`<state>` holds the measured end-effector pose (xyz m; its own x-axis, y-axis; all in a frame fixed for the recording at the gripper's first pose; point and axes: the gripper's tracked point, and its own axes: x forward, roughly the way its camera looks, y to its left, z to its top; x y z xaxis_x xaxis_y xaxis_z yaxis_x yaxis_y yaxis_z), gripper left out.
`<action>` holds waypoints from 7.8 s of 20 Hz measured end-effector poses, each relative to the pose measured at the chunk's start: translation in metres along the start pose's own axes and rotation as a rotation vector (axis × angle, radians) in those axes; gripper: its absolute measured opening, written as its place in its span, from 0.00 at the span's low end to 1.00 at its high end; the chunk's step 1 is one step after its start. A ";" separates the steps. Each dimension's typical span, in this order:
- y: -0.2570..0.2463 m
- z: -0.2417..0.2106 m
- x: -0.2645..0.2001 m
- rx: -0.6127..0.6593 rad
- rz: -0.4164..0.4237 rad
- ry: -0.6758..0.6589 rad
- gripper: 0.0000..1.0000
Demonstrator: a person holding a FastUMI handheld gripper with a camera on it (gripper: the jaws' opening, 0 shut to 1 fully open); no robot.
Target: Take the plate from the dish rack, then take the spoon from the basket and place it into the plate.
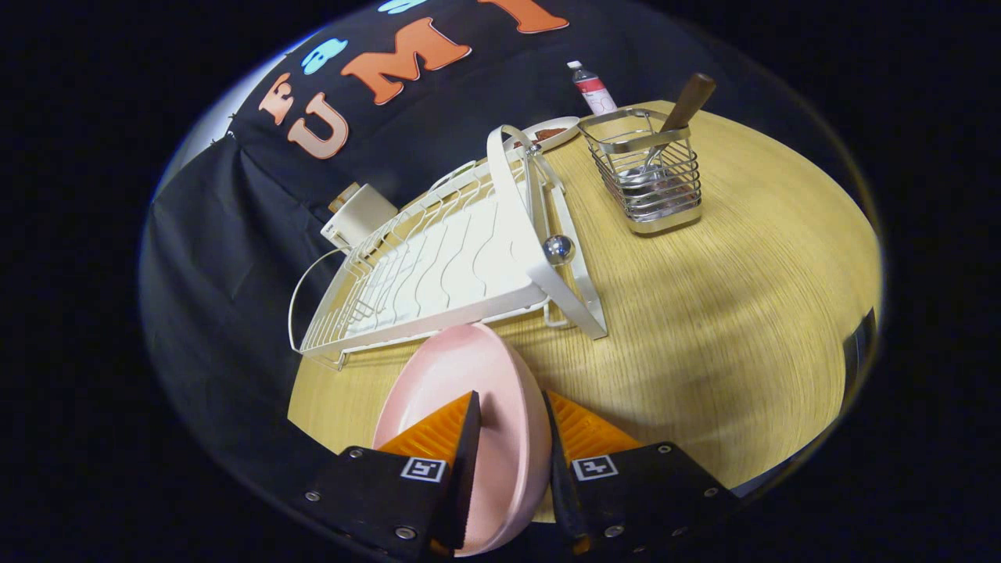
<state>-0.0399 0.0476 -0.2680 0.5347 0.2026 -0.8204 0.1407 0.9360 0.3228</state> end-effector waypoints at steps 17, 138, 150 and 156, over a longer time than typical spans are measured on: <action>-0.056 0.076 -0.047 -0.187 -0.217 -0.334 0.84; 0.054 0.087 -0.116 -0.417 0.176 -0.599 0.64; 0.085 0.177 -0.191 -0.438 0.051 -0.922 0.92; 0.092 0.195 -0.216 -0.521 -0.037 -1.036 0.96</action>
<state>0.0197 0.0336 0.0305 0.9973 0.0654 0.0322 -0.0609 0.9903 -0.1246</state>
